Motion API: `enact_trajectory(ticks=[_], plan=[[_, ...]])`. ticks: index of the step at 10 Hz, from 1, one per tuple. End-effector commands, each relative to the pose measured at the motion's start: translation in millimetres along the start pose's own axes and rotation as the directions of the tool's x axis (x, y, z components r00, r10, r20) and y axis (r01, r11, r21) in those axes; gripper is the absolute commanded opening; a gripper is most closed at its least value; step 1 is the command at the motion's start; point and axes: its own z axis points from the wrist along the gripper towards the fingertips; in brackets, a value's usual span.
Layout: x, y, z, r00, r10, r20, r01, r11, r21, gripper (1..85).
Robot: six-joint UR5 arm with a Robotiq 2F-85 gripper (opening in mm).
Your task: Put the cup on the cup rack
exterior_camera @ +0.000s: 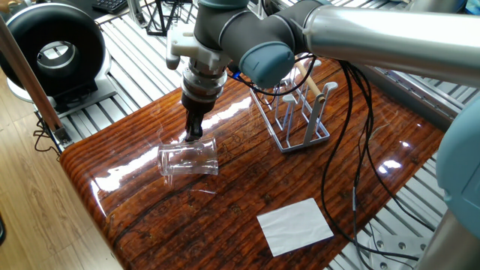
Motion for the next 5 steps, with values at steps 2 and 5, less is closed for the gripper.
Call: enact_trajectory(ticks=[2, 5], plan=[[-3.0, 4.3, -1.0, 1.000, 0.011, 0.019, -0.010, 1.000, -0.020, 37.0], [-4.9, 7.1, -0.5, 1.000, 0.022, 0.020, -0.021, 1.000, -0.021, 36.7]])
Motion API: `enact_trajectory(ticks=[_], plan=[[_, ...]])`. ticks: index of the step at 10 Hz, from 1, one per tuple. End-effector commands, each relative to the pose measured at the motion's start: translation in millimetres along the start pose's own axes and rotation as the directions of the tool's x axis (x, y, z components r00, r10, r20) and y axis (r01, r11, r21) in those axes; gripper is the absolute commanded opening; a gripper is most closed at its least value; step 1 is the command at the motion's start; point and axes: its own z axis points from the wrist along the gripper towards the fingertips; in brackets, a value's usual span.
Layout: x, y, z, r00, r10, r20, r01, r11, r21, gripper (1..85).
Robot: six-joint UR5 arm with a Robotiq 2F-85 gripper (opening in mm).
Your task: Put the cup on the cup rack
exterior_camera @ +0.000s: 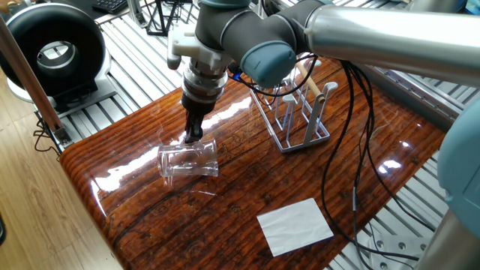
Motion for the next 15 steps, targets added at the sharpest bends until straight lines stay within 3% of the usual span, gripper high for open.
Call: enact_trajectory(ticks=[1, 2, 3, 4, 5, 8, 10, 13, 15], plan=[[-4.4, 2.0, -0.4, 1.000, 0.028, 0.013, -0.028, 1.000, -0.003, 32.3], [-2.7, 1.3, -1.4, 0.999, 0.037, 0.005, -0.037, 0.999, 0.003, 28.7], [2.1, -0.7, -2.9, 0.998, 0.055, -0.013, -0.055, 0.998, 0.017, 15.7], [3.2, -0.7, -3.2, 0.998, 0.064, -0.024, -0.064, 0.998, 0.025, 9.0], [0.8, 0.0, -2.8, 0.997, 0.069, -0.021, -0.068, 0.997, 0.028, 8.3], [-0.7, 0.7, -2.4, 0.998, 0.055, -0.016, -0.055, 0.998, 0.027, 10.3], [-6.7, 3.0, -2.7, 0.999, 0.037, 0.009, -0.037, 0.999, 0.013, 21.7], [-5.1, 6.5, 0.7, 0.999, 0.025, 0.022, -0.024, 1.000, -0.015, 32.3], [-6.5, 9.4, 1.4, 0.999, 0.027, 0.029, -0.026, 0.999, -0.026, 32.7]])
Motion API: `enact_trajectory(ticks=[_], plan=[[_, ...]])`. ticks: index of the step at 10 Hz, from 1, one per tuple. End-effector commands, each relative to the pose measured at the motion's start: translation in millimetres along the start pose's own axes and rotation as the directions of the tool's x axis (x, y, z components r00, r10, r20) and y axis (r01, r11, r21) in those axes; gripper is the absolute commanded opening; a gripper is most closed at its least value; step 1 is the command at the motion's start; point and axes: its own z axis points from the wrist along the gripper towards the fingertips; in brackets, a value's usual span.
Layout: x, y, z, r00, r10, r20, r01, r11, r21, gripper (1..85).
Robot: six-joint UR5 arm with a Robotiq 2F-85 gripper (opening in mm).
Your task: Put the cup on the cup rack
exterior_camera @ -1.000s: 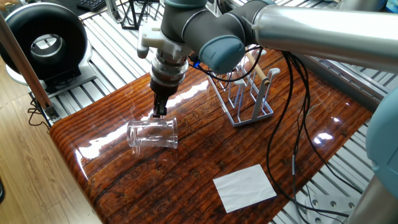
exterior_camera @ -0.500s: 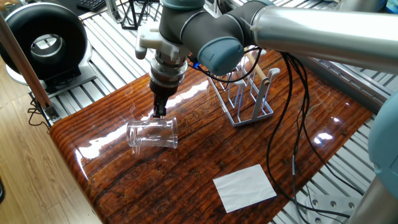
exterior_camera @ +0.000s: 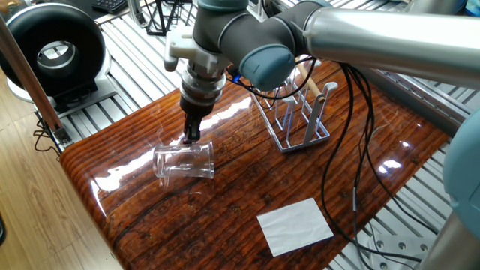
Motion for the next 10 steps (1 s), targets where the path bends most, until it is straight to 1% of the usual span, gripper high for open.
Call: enact_trajectory(ticks=[1, 2, 3, 4, 5, 6, 7, 8, 9, 10], plan=[[-2.9, 1.6, 0.8, 1.000, 0.000, 0.020, 0.000, 1.000, -0.016, 33.0], [-3.2, 1.6, 1.8, 1.000, -0.002, 0.021, 0.002, 1.000, -0.015, 33.3], [-3.4, 1.3, 1.5, 1.000, 0.005, 0.022, -0.004, 1.000, -0.014, 31.7], [0.0, -0.2, 0.9, 1.000, 0.028, 0.008, -0.028, 1.000, -0.008, 23.0], [8.2, -1.4, -0.1, 0.998, 0.056, -0.025, -0.056, 0.998, -0.003, 1.0], [10.5, 0.2, -2.0, 0.997, 0.068, -0.036, -0.068, 0.998, -0.009, 1.0], [4.0, 3.7, -4.6, 0.997, 0.077, -0.023, -0.077, 0.997, -0.026, 1.0], [-4.7, 10.4, -9.5, 0.995, 0.098, -0.004, -0.098, 0.994, -0.055, 1.0], [-12.6, 13.7, -14.0, 0.993, 0.114, 0.021, -0.112, 0.991, -0.078, 1.0], [-15.5, 15.5, -18.9, 0.991, 0.130, 0.031, -0.126, 0.987, -0.098, 1.0]])
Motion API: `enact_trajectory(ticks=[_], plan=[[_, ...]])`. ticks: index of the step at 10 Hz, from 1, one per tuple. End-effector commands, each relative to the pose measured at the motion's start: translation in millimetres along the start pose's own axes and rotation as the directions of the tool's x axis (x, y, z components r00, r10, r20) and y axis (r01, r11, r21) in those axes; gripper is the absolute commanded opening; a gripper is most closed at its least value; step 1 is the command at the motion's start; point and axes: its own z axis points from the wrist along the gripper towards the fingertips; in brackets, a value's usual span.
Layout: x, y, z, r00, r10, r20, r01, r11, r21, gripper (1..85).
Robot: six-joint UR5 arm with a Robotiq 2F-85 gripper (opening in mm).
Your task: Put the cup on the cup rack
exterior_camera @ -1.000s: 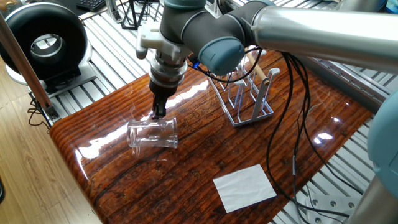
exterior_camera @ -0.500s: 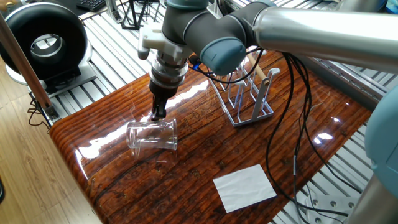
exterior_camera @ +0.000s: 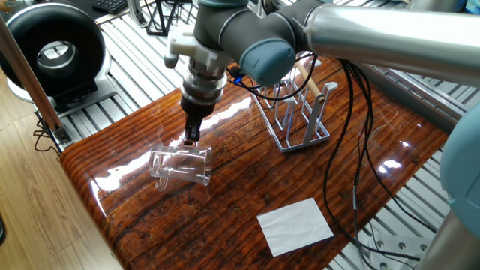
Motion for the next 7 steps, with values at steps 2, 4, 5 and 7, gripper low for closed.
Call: enact_trajectory(ticks=[2, 4, 5, 7], plan=[[-23.1, 7.2, -24.7, 0.995, 0.071, 0.064, -0.066, 0.995, -0.076, 1.0], [-22.7, -22.6, -39.8, 0.998, 0.028, 0.059, -0.029, 0.999, 0.029, 1.0], [-19.9, -35.5, -49.2, 0.999, 0.017, 0.051, -0.021, 0.997, 0.080, 1.0], [-22.0, -63.9, -77.2, 0.997, -0.016, 0.072, 0.002, 0.982, 0.191, 1.0]])
